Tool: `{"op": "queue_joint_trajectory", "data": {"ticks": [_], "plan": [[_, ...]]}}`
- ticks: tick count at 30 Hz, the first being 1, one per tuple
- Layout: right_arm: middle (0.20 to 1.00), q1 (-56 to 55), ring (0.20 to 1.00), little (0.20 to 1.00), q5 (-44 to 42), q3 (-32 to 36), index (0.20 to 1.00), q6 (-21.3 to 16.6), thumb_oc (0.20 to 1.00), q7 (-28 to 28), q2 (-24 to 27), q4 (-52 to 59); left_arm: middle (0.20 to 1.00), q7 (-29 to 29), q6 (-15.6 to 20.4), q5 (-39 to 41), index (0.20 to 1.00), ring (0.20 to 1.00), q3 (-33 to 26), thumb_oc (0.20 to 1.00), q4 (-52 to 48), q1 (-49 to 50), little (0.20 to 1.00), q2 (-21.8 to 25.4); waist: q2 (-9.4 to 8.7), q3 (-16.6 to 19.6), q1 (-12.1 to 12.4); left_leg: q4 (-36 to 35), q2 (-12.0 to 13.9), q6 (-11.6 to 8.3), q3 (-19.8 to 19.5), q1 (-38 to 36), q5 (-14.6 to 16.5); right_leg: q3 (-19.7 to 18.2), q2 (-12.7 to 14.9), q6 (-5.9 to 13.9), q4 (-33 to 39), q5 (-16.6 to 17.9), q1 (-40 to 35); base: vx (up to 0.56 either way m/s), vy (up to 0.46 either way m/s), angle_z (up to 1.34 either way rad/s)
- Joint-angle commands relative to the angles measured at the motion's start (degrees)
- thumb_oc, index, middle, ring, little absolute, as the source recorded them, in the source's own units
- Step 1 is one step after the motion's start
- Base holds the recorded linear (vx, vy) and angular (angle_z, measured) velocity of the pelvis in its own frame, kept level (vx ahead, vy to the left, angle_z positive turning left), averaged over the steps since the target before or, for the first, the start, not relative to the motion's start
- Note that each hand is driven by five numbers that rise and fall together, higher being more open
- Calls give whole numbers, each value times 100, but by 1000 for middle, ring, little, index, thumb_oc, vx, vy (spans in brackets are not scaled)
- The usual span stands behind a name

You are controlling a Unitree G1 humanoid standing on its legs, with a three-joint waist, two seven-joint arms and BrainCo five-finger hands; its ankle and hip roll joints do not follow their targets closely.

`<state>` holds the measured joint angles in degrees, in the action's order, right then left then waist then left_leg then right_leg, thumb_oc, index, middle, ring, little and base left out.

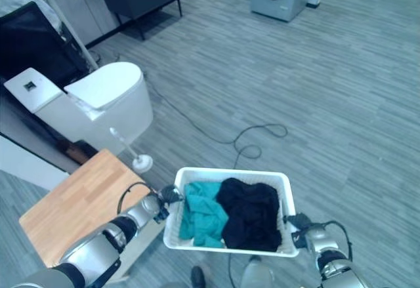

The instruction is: Grab the laundry basket,head to the washer,open it,put in the laundry and shut it.

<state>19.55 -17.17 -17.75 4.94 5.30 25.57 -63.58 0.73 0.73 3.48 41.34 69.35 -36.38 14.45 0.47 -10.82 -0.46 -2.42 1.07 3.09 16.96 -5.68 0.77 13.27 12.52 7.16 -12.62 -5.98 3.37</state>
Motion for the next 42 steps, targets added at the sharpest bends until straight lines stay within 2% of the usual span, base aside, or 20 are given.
{"op": "queue_joint_trajectory", "data": {"ticks": [1, 4, 9, 11, 12, 13, 15, 17, 20, 21, 23, 28, 30, 32, 34, 36, 38, 39, 40, 42], "plan": [[200, 429, 200, 200, -290, 179, 200, -272, 200, 149, 153, -118, 200, -28, 203, 174, 200, 200, -340, 200, 316, -366, 200, -28, -32, 708, 18, 397, -28, -245, -386, 573, 375, -242, -130, 159, 545, 383, -154, -29, -165, -64], [200, 689, 200, 200, -258, 19, 200, -255, 200, 138, 265, 145, 200, -57, 203, 256, 200, 200, -374, 200, 326, -601, 200, 66, -84, 672, -4, 503, 131, -325, -266, 605, 339, -282, -197, 117, 666, 350, -183, -7, -226, -60], [200, 791, 200, 200, -164, -95, 200, -323, 200, -2, 527, 1322, 200, -150, 199, 335, 200, 200, -444, 200, 144, -909, 200, 211, -198, 463, -135, 798, 673, -591, -351, 612, 213, -244, -546, -116, 479, 130, -150, 15, -275, -4], [200, 786, 200, 200, -196, -105, 200, -362, 200, -42, 559, 1665, 200, -139, 190, 495, 200, 200, -521, 200, -13, -893, 200, 284, -254, 371, -139, 1219, 892, -576, -414, 663, 275, -313, -733, -239, 457, 12, -223, 63, -310, -10], [200, 760, 200, 200, -200, -103, 200, -365, 200, -36, 572, 1801, 200, -137, 182, 549, 200, 200, -548, 200, -98, -878, 200, 290, -301, 309, -110, 1593, 978, -556, -466, 789, 161, -354, -779, -299, 444, 0, -274, 55, -322, -33], [200, 588, 200, 200, -307, 6, 200, -384, 200, -60, 647, 2137, 200, -167, 178, 661, 200, 200, -569, 200, -413, -820, 200, 328, -351, 105, -8, 2538, 1081, -538, -620, 1252, -172, -379, -896, -445, 425, -22, -425, 76, -363, -41], [200, 400, 200, 200, -314, 97, 200, -361, 200, -70, 691, 2467, 200, -185, 155, 671, 200, 200, -569, 200, -765, -764, 200, 357, -342, 45, 79, 2735, 940, -540, -731, 1579, -182, -326, -933, -491, 456, -80, -506, 97, -181, -20], [200, 338, 200, 200, -322, 129, 200, -371, 200, -98, 753, 2560, 200, -166, 173, 720, 200, 200, -532, 200, -1054, -726, 200, 422, -315, 3, 266, 2578, 559, -566, -987, 2020, -73, -402, -958, -473, 486, -190, -647, 178, -38, -2], [200, 324, 200, 200, -339, 118, 200, -373, 200, -114, 735, 2521, 200, -172, 177, 776, 200, 200, -482, 200, -1233, -724, 200, 467, -255, 15, 404, 1977, 483, -650, -1087, 2194, -399, -451, -1040, -464, 534, -311, -827, 265, -6, -9], [200, 422, 200, 200, -371, 45, 200, -398, 200, -165, 680, 2352, 200, -191, 177, 855, 200, 200, -453, 200, -1246, -742, 200, 483, -166, 10, 545, 1109, 401, -708, -1249, 2279, -747, -539, -1189, -471, 544, -439, -1012, 364, -12, -29], [200, 576, 200, 200, -441, -53, 200, -454, 200, -234, 547, 2125, 200, -222, 199, 896, 200, 200, -411, 200, -1109, -823, 200, 499, -163, -14, 661, 559, 279, -725, -1409, 2448, -788, -626, -1283, -471, 574, -562, -1179, 402, -25, -35], [200, 819, 200, 200, -545, -329, 200, -467, 200, -157, 63, 1627, 200, -317, 265, 1003, 200, 200, -493, 200, -1083, -704, 200, 702, -275, 175, 927, 686, 91, -599, -1585, 2495, -1068, -973, -1323, -391, 524, -764, -1660, 467, 62, -36], [200, 671, 200, 200, -575, -280, 200, -467, 200, -125, -85, 1616, 200, -323, 297, 1072, 200, 200, -568, 200, -1399, -525, 200, 853, -416, 294, 1036, 980, -3, -479, -1501, 2474, -927, -1027, -1192, -213, 154, -464, -1676, 555, 170, -61], [200, 412, 200, 200, -587, -131, 200, -489, 200, -64, -223, 1674, 200, -317, 292, 1067, 200, 200, -634, 200, -1897, -289, 200, 1052, -595, 399, 1129, 1160, -162, -232, -1265, 2235, -550, -994, -908, 281, -910, 522, -1360, 520, 210, -61], [200, 267, 200, 200, -543, -44, 200, -431, 200, 1, -187, 1825, 200, -271, 232, 1037, 200, 200, -641, 200, -2295, -166, 200, 1162, -504, 397, 1030, 1128, -154, -47, -1230, 1921, -349, -907, -852, 535, -1868, 1178, -888, 357, 169, -37], [200, 137, 200, 200, -458, 82, 200, -388, 200, 22, -125, 2092, 200, -264, 188, 1004, 200, 200, -775, 200, -2535, -16, 200, 1266, -414, 357, 856, 1050, -207, 101, -1277, 1597, -162, -942, -847, 581, -2467, 1313, -514, 425, 177, 7], [200, 155, 200, 200, -408, 96, 200, -383, 200, 33, -72, 2174, 200, -268, 171, 991, 200, 200, -815, 200, -2544, -25, 200, 1281, -338, 317, 763, 978, -199, 148, -1324, 1408, -90, -977, -845, 515, -2696, 1271, -213, 425, 148, 8], [200, 217, 200, 200, -367, 122, 200, -378, 200, 60, 48, 2218, 200, -262, 170, 984, 200, 200, -818, 200, -2441, -101, 200, 1283, -194, 244, 554, 805, -232, 177, -1535, 1029, 22, -990, -768, 308, -2620, 913, 455, 426, 95, 18], [200, 247, 200, 200, -327, 126, 200, -359, 200, 66, 129, 2262, 200, -250, 167, 961, 200, 200, -795, 200, -2426, -146, 200, 1290, -104, 259, 453, 751, -214, 163, -1636, 912, 33, -1058, -873, 222, -2466, 861, 713, 433, 92, 29], [200, 293, 200, 200, -291, 111, 200, -375, 200, 30, 226, 2307, 200, -269, 190, 962, 200, 200, -793, 200, -2345, -215, 200, 1238, -93, 217, 277, 703, -290, 140, -1848, 693, 130, -1145, -969, 123, -2175, 612, 934, 454, -60, 42]]}}
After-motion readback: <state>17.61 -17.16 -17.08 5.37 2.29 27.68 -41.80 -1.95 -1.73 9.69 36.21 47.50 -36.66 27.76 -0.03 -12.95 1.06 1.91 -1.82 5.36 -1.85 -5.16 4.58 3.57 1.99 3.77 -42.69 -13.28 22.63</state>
